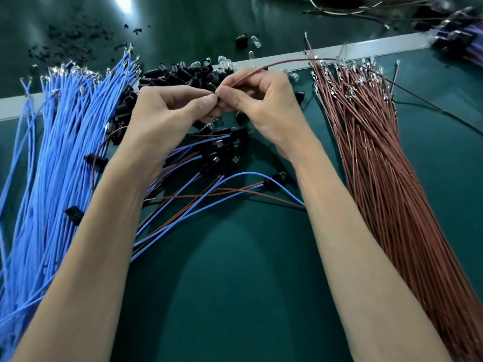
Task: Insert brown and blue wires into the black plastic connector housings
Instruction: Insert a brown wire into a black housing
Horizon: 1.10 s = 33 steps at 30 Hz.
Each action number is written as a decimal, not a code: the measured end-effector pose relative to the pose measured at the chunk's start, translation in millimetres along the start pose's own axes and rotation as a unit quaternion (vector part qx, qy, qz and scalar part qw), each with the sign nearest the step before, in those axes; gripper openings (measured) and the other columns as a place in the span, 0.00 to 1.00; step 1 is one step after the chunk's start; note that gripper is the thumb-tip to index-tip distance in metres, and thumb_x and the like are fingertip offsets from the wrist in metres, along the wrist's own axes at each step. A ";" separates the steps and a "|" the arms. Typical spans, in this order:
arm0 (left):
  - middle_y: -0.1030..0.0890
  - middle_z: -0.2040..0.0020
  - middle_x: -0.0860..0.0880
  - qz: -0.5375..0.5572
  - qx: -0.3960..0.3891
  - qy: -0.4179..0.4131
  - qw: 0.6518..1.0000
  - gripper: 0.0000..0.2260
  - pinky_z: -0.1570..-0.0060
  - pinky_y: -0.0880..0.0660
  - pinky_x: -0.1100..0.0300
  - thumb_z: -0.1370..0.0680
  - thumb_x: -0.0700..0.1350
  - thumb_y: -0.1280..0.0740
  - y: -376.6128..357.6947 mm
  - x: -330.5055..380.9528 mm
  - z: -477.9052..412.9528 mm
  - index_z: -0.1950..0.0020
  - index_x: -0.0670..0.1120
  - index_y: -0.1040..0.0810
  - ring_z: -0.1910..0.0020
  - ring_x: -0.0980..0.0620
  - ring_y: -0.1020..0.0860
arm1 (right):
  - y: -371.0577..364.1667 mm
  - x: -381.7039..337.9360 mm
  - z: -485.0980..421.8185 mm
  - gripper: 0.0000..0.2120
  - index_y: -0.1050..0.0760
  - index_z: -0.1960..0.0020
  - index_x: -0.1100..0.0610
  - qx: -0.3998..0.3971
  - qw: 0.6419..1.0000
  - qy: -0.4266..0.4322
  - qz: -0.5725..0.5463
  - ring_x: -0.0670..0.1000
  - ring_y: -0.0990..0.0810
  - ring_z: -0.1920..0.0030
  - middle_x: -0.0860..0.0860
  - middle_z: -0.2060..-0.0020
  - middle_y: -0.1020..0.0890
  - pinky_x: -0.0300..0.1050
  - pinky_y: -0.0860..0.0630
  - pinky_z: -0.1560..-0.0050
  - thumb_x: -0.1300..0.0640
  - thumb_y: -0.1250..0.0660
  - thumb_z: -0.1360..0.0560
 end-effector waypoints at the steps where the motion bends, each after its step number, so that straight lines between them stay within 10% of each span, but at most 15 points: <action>1: 0.16 0.66 0.55 -0.001 -0.001 -0.003 1.000 0.02 0.56 0.24 0.67 0.24 0.39 0.31 2.2 0.3 -0.5 0.54 0.45 0.19 0.63 0.60 0.20 | -0.8 1.3 0.2 0.07 0.22 0.60 0.59 -0.004 1.000 -0.007 -0.015 0.45 0.17 0.65 0.48 0.68 0.18 0.37 0.21 0.58 0.69 0.30 0.27; 33: 0.16 0.62 0.57 -0.007 0.064 -0.070 0.995 0.05 0.54 0.23 0.63 0.28 0.41 0.26 7.1 5.9 2.2 0.55 0.49 0.19 0.59 0.57 0.18 | -1.1 5.7 3.0 0.05 0.23 0.60 0.62 0.040 0.992 -0.013 -0.117 0.51 0.17 0.57 0.54 0.61 0.17 0.46 0.20 0.51 0.70 0.31 0.28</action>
Point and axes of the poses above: each hand's wrist, its own z-axis away from the middle knuckle, its own y-axis out of the back of the hand, x = y × z, the point moved 8 cm from there along -z, towards the middle knuckle
